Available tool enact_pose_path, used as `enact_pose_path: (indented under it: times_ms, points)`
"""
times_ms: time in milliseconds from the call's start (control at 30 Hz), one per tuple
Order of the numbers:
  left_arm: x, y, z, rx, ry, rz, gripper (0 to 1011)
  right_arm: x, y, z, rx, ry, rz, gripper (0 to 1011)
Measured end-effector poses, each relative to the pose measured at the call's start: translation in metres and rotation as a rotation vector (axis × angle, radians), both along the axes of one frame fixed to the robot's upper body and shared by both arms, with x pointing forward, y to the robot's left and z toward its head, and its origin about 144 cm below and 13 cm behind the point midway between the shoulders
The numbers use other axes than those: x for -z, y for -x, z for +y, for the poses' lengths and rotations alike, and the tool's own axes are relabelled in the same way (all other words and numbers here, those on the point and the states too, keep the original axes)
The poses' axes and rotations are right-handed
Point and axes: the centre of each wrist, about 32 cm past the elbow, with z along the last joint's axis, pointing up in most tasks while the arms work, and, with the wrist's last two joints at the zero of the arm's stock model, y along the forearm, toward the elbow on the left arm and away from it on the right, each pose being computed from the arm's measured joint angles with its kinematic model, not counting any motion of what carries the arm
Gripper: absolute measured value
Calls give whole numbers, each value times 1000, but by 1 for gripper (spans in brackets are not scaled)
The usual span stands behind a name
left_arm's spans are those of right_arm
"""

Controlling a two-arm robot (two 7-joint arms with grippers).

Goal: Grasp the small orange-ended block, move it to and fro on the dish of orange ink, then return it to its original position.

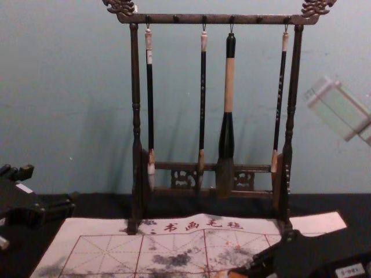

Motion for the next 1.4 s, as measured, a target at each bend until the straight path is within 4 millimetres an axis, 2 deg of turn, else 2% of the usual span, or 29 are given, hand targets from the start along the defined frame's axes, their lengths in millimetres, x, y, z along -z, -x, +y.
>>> enact_pose_path:
  times_ms: [467, 667, 933, 1400]
  points:
    - [0, 0, 0, 0, 0, 0, 1001, -10, 1, -11, 56, -33, -17, 85]
    - [0, 0, 0, 0, 0, 0, 1001, -14, 1, -25, 124, -36, -26, 85]
    - [0, 0, 0, 0, 0, 0, 1001, -22, 2, -55, 233, -37, -53, 85]
    - [0, 0, 0, 0, 0, 0, 1001, -27, 6, -82, 321, -31, -81, 85]
